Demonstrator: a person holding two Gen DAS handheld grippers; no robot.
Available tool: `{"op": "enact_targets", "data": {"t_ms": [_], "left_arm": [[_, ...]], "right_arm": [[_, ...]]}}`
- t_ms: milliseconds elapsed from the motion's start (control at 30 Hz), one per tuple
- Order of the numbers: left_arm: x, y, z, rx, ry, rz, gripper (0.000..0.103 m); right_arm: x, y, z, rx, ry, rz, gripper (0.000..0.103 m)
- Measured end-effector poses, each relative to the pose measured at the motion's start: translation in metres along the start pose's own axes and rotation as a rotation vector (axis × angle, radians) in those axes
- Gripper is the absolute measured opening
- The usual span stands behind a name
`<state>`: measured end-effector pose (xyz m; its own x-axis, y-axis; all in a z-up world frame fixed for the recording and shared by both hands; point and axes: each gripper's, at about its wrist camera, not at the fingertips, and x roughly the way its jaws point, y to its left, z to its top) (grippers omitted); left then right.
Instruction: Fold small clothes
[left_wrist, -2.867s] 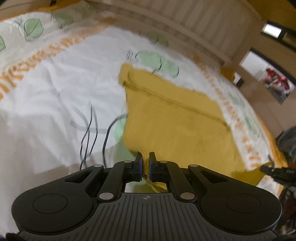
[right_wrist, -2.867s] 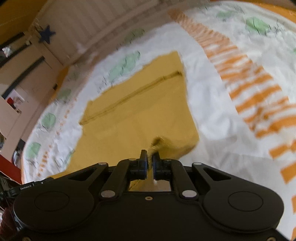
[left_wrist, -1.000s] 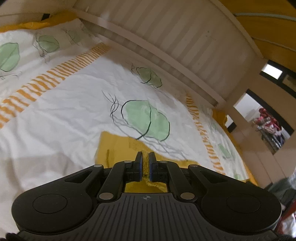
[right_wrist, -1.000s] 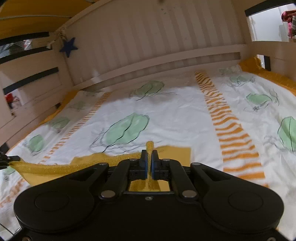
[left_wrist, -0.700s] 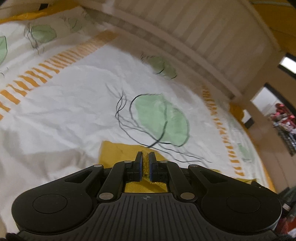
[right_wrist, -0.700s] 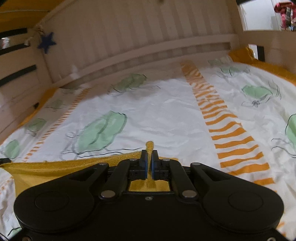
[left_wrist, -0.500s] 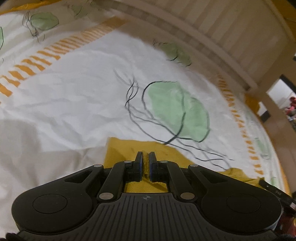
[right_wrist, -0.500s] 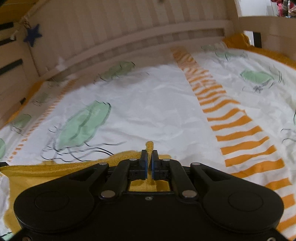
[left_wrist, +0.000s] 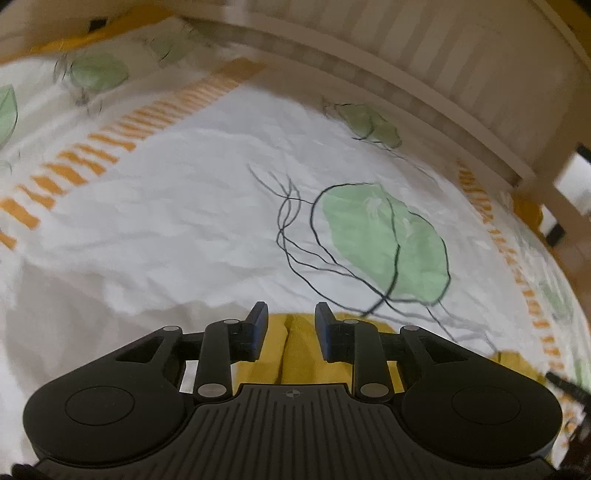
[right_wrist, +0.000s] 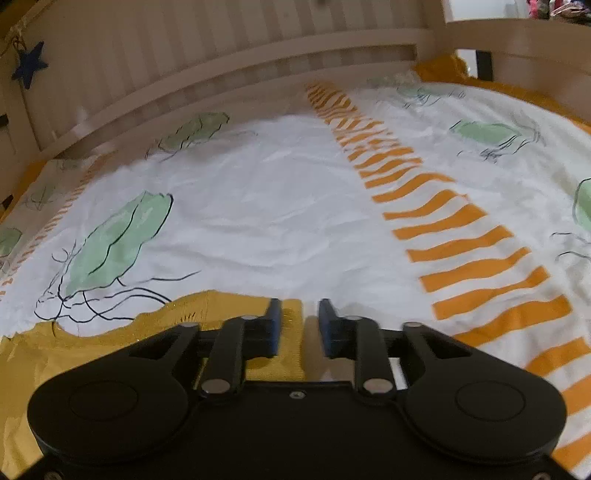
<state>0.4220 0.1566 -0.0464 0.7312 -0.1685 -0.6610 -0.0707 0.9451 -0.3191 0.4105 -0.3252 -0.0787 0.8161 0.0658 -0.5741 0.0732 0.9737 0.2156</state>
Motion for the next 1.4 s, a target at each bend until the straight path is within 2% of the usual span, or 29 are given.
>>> {"op": "enact_targets", "data": {"t_ms": [100, 200, 300, 433, 567, 700, 800, 933, 1033, 1133, 1233, 1367, 1400], "left_arm": [[-0.016, -0.016, -0.014, 0.11, 0.005, 0.0, 0.027], [-0.029, -0.03, -0.034, 0.188, 0.02, -0.024, 0.028], [-0.04, -0.046, -0.059, 0.263, 0.048, -0.059, 0.029], [-0.047, -0.069, -0.096, 0.37, 0.084, -0.096, 0.029], [-0.047, -0.084, -0.125, 0.438, 0.135, -0.139, 0.029], [-0.044, -0.084, -0.15, 0.49, 0.211, -0.132, 0.029], [-0.048, -0.073, -0.16, 0.48, 0.206, -0.133, 0.03], [-0.045, -0.059, -0.159, 0.387, 0.217, -0.164, 0.031], [-0.043, -0.064, -0.16, 0.407, 0.213, -0.154, 0.031], [-0.046, -0.066, -0.163, 0.421, 0.209, -0.143, 0.031], [-0.047, -0.065, -0.163, 0.411, 0.211, -0.148, 0.031], [-0.049, -0.064, -0.163, 0.418, 0.213, -0.152, 0.031], [-0.049, -0.064, -0.163, 0.419, 0.212, -0.152, 0.031]], "right_arm": [[-0.02, 0.003, -0.001, -0.023, -0.017, 0.03, 0.038], [-0.041, 0.008, -0.008, -0.036, -0.017, 0.083, 0.05], [-0.06, 0.014, -0.021, -0.055, 0.007, 0.128, 0.052], [-0.078, 0.03, -0.046, -0.12, 0.058, 0.143, 0.052], [-0.093, 0.056, -0.074, -0.237, 0.081, 0.148, 0.053], [-0.098, 0.072, -0.102, -0.342, 0.142, 0.123, 0.054], [-0.104, 0.072, -0.12, -0.383, 0.152, 0.092, 0.055], [-0.117, 0.077, -0.113, -0.358, 0.13, 0.058, 0.055], [-0.129, 0.093, -0.108, -0.362, 0.057, 0.094, 0.055], [-0.129, 0.118, -0.107, -0.388, 0.038, 0.153, 0.059], [-0.12, 0.137, -0.116, -0.432, 0.049, 0.179, 0.061], [-0.102, 0.143, -0.139, -0.475, 0.155, 0.147, 0.061], [-0.104, 0.14, -0.143, -0.462, 0.148, 0.152, 0.062]]}}
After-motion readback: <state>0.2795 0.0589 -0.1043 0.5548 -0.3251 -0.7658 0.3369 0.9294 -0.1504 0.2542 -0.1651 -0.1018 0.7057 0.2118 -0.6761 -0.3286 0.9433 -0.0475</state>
